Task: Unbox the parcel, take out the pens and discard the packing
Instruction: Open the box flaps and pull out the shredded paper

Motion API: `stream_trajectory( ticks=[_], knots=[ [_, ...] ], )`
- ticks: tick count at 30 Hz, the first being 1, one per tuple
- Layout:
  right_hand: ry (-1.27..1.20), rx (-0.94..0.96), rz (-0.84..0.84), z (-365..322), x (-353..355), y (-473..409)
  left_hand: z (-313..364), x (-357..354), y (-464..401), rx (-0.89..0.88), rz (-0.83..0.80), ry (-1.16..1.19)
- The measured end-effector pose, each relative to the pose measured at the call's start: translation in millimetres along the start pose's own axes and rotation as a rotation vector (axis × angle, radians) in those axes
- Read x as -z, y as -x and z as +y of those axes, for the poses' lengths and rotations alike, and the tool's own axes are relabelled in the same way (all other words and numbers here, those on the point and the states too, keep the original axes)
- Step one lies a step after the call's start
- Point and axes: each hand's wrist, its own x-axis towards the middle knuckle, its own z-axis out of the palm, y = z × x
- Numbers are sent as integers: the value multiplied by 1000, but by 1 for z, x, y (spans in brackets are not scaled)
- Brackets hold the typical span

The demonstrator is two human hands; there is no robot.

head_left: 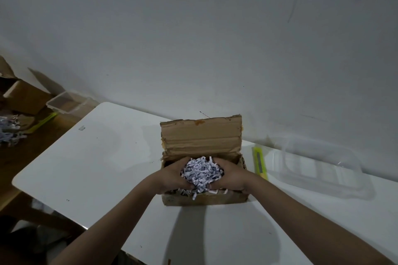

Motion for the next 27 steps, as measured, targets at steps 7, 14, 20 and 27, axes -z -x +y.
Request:
stream_trajectory(
  ticks=[7,14,20,27],
  knots=[
    [-26,33,-16,-4,-1,1,3,-1,2,3,-37,174],
    [29,75,37,-1,-5,0,1,-4,4,63,-171,219],
    [-23,8,-34,-7,-5,-2,3,-8,5,37,-142,188],
    [-110,12,30,2,-3,-5,-5,-10,12,-48,6,173]
  ],
)
